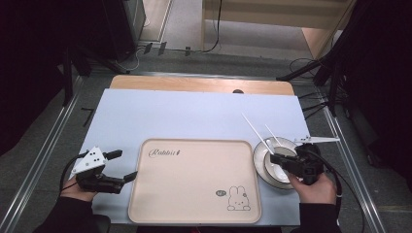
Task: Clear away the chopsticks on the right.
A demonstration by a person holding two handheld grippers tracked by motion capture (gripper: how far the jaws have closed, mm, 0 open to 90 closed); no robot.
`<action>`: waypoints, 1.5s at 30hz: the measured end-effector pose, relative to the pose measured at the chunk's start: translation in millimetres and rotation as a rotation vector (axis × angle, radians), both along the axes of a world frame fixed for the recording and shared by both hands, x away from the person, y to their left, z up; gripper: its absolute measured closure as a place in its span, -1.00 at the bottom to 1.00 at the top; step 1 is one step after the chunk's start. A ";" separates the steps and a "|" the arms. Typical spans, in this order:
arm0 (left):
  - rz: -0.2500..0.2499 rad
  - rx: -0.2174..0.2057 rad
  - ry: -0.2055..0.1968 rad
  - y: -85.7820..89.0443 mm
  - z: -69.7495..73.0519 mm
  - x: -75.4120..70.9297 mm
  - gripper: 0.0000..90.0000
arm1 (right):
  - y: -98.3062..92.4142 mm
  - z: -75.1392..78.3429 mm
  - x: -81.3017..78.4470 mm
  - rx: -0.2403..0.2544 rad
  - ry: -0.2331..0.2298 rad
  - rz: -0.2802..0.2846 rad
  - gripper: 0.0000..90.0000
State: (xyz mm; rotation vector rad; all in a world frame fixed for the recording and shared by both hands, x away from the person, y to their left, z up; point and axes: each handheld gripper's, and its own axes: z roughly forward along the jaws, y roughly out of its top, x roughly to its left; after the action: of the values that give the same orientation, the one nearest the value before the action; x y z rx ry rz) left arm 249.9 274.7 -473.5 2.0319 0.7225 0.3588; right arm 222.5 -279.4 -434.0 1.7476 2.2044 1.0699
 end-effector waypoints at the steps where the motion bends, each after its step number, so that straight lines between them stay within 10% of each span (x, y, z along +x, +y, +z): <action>1: 0.001 -0.001 -0.001 0.3 0.1 0.0 -0.79 | 7.5 -1.4 -3.5 0.002 0.003 0.009 0.88; 32: -0.001 -0.002 -0.001 0.0 0.1 1.0 -0.79 | 85.3 -84.3 -30.5 -0.023 0.135 0.085 0.88; 45: -0.006 -0.001 0.000 0.3 0.2 0.6 -0.80 | 90.0 -89.6 -35.7 -0.026 0.098 0.096 0.84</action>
State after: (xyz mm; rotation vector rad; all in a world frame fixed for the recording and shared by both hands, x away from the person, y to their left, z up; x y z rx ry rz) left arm 250.5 275.0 -473.4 2.0323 0.7167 0.3553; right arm 186.8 -189.3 -523.6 1.7354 2.3715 0.9900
